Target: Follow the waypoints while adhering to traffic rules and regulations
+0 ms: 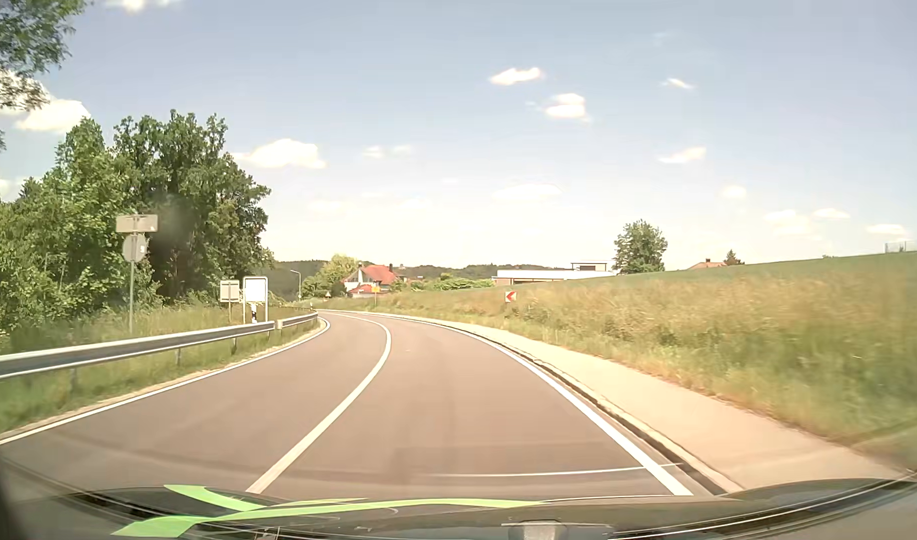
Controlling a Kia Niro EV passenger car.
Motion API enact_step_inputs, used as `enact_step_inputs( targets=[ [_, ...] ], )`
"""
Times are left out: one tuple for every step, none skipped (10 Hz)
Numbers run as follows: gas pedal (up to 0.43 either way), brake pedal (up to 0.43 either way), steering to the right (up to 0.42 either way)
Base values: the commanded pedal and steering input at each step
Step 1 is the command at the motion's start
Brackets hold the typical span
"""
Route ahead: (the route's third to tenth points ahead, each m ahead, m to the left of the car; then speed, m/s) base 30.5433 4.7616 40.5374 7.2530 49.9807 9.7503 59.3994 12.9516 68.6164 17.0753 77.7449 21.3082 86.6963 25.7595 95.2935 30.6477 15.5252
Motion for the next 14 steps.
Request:
enact_step_inputs(
  targets=[
    [0.150,0.000,-0.048],
    [0.150,0.000,-0.048],
    [0.150,0.000,-0.046],
    [0.110,0.000,-0.045],
    [0.000,0.000,-0.043],
    [0.000,0.000,-0.041],
    [0.000,0.000,-0.039],
    [0.000,0.000,-0.036],
    [0.000,0.000,-0.032],
    [0.000,0.000,-0.031],
    [0.000,0.000,-0.031],
    [0.000,0.000,-0.031],
    [0.000,0.000,-0.030],
    [0.000,0.000,-0.030]
  ],
)
